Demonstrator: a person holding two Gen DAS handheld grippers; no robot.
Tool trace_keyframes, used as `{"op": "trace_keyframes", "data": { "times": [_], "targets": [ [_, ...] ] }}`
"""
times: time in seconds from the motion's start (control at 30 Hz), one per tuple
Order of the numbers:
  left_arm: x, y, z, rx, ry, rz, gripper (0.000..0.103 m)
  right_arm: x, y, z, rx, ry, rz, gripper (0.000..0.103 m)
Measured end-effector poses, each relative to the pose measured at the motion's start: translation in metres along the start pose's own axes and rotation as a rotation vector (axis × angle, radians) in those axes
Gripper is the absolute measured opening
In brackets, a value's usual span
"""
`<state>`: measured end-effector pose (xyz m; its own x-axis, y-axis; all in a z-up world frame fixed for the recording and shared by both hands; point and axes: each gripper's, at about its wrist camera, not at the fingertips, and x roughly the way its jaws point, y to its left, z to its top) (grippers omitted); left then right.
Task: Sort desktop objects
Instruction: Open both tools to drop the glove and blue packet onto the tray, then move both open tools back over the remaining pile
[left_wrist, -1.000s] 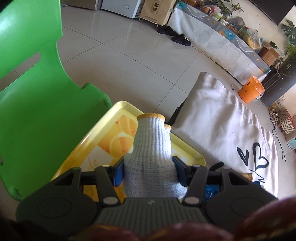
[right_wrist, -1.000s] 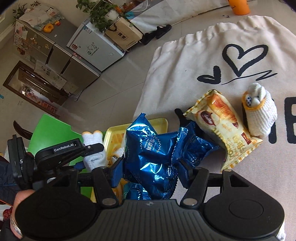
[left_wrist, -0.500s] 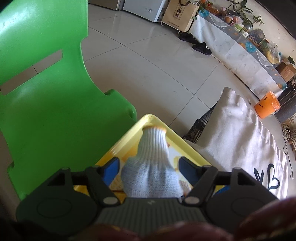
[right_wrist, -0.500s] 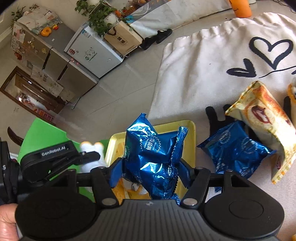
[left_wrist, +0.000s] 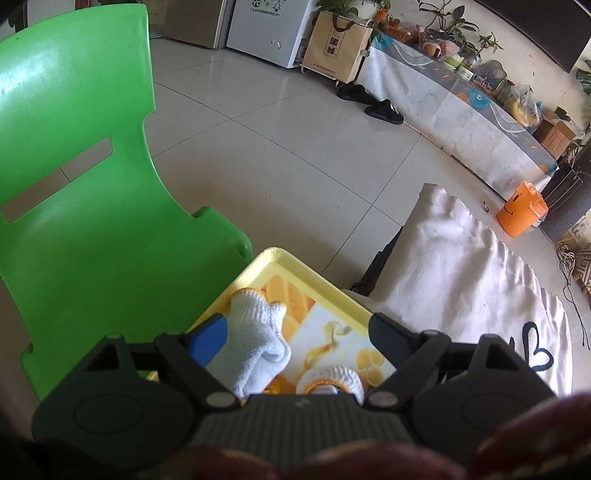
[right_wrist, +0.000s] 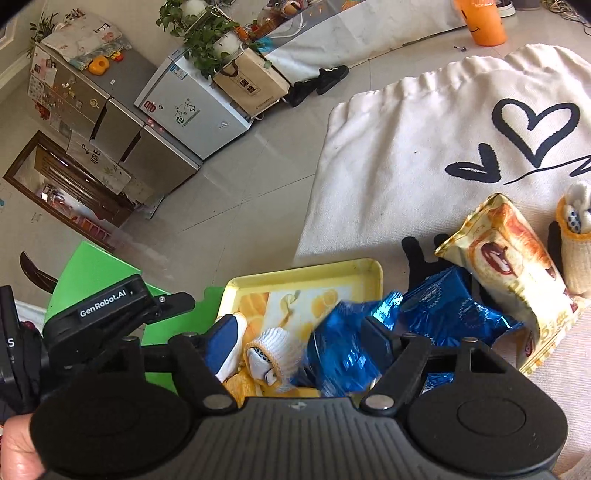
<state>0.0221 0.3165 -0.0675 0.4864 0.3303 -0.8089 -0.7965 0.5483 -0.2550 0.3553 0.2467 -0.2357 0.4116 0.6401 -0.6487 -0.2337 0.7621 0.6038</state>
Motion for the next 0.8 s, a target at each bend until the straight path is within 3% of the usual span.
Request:
{"op": "trace_keyframes", "data": {
  "times": [0.33,0.47,0.8],
  "targets": [
    [-0.004,-0.026,-0.016,0.07,0.012,-0.045,0.087,-0.017,-0.021,0.005,0.089,0.003,-0.065,0.075],
    [-0.004,-0.044,-0.028,0.129,0.026,-0.07,0.096,-0.034,-0.031,0.01,0.101,-0.024,-0.113,0.076],
    [-0.011,-0.085,-0.061,0.249,0.035,-0.099,0.097,-0.08,-0.065,0.016,0.175,-0.051,-0.211,0.08]
  ]
}}
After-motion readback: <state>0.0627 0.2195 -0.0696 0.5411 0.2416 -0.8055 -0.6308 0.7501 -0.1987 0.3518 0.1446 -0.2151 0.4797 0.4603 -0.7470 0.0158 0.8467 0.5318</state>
